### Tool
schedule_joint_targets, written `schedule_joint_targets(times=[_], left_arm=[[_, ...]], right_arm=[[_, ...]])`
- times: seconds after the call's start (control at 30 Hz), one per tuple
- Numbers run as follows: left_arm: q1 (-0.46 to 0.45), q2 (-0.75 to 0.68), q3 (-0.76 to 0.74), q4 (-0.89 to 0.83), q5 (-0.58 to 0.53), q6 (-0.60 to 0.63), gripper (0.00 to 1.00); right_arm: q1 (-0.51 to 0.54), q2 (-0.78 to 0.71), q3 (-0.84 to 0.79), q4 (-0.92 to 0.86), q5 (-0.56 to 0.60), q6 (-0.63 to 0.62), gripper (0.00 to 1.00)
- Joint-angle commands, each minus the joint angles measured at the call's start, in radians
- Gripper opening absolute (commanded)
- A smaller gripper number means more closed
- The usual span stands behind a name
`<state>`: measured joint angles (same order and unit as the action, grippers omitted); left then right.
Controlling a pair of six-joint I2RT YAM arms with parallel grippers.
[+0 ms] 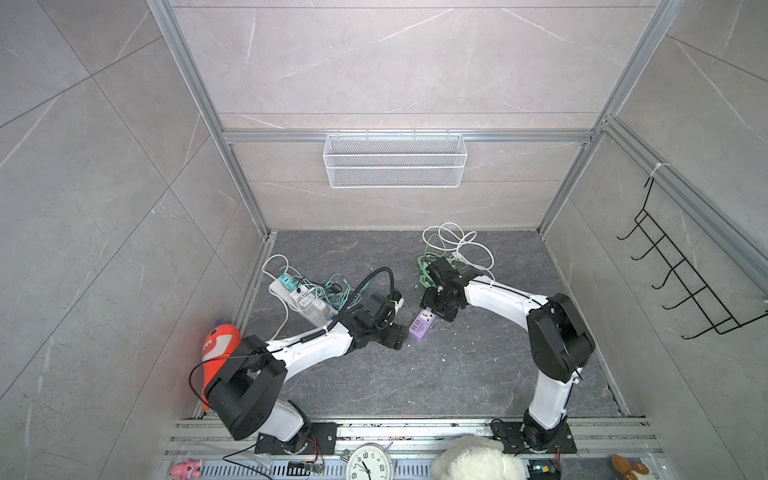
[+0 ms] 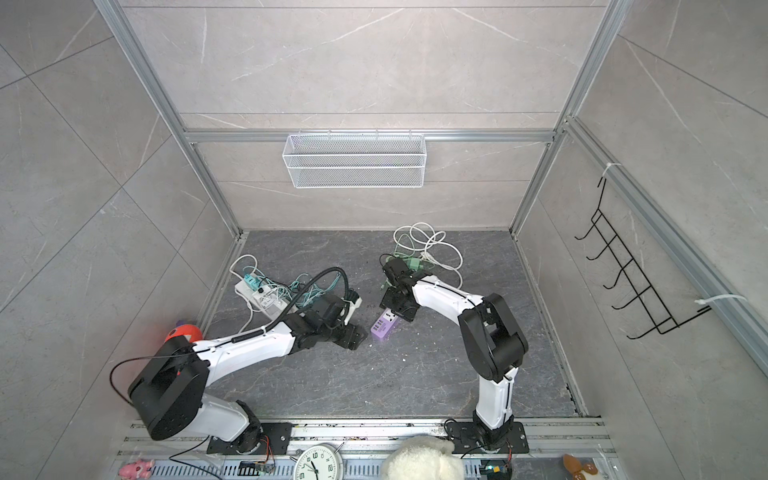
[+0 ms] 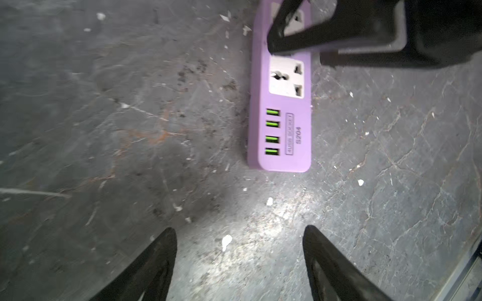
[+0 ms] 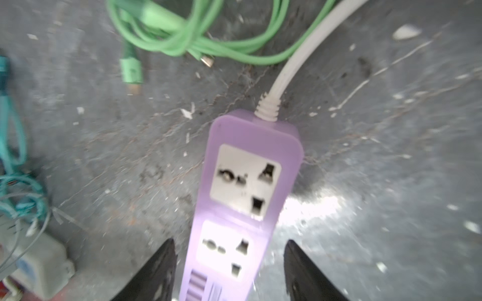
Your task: Insert the plug
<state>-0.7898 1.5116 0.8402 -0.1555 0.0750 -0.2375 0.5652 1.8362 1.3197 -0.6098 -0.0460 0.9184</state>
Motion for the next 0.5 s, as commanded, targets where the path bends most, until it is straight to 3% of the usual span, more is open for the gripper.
schedule_joint_targets(times=[0.0,0.23,0.47], left_arm=[[-0.029,0.055,0.081,0.032,0.011,0.069,0.79],[-0.059,0.252,0.220,-0.007,-0.033,0.106,0.81],[-0.067,0.403,0.345,-0.046,-0.060,0.147,0.81]], right_arm=[[-0.008,-0.090,-0.012,-0.088,0.060,-0.102,0.67],[-0.089,-0.126,-0.004,-0.071,0.085,-0.208,0.66],[-0.216,-0.005,0.136,-0.067,0.032,-0.319,0.64]])
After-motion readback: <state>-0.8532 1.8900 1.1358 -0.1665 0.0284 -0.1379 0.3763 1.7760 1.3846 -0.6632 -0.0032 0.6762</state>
